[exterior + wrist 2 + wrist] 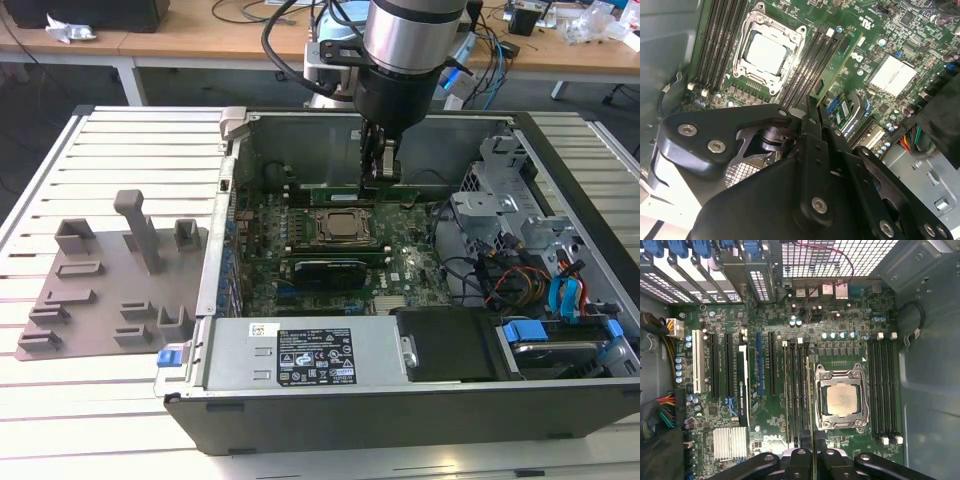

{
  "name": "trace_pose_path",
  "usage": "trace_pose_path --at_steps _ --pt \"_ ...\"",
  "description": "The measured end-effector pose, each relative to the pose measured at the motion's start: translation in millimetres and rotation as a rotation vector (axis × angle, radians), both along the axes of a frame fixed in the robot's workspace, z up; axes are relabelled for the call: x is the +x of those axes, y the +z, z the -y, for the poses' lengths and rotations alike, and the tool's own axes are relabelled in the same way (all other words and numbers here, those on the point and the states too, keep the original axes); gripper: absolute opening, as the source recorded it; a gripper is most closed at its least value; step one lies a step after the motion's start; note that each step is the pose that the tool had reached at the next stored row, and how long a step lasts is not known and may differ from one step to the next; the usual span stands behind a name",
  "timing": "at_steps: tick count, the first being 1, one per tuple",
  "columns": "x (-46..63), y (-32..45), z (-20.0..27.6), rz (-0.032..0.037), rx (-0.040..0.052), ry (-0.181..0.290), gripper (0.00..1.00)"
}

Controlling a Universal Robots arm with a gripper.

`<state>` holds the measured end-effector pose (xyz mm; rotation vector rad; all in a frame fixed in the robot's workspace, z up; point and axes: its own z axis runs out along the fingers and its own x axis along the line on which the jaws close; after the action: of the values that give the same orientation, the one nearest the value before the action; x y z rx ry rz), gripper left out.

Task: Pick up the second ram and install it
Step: 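Pick up the second ram and move it above second insertion slot, then insert the second ram into the second slot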

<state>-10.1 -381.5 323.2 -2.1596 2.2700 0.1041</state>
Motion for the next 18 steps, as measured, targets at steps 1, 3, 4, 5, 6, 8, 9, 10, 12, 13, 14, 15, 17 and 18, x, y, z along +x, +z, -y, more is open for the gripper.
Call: trace_pose_path --at_steps 1,3,4,5,6,8,9,10,12,13,14,15,17,18 --pt "0.0 0.0 0.0 0.0000 0.0000 0.000 0.13" --pt "0.0 -0.1 0.0 0.0000 0.0000 0.000 0.13" --pt "0.0 -0.1 0.0 0.0000 0.0000 0.000 0.13" --pt "0.0 -0.2 0.0 0.0000 0.0001 0.000 0.13" --pt "-0.1 -1.2 0.0 0.0001 0.0004 0.000 0.13" --pt "-0.2 -5.3 0.1 0.0000 0.0000 0.000 0.13" --pt "-0.2 -9.5 0.0 0.0000 0.0001 0.000 0.13" --pt "-0.2 -11.3 0.0 0.0000 0.0001 0.000 0.13" --pt "-0.2 -16.0 0.0 0.0000 0.0001 0.000 0.13" --pt "-0.2 -18.8 0.1 0.0000 0.0000 0.000 0.13" --pt "-0.2 -21.0 0.1 0.0000 0.0000 0.000 0.13" --pt "-0.2 -22.5 0.1 0.0000 0.0001 0.000 0.13" --pt "-0.2 -25.7 0.1 0.0000 0.0001 0.000 0.13" --pt "-0.2 -26.8 0.1 0.0000 0.0000 0.000 0.13"
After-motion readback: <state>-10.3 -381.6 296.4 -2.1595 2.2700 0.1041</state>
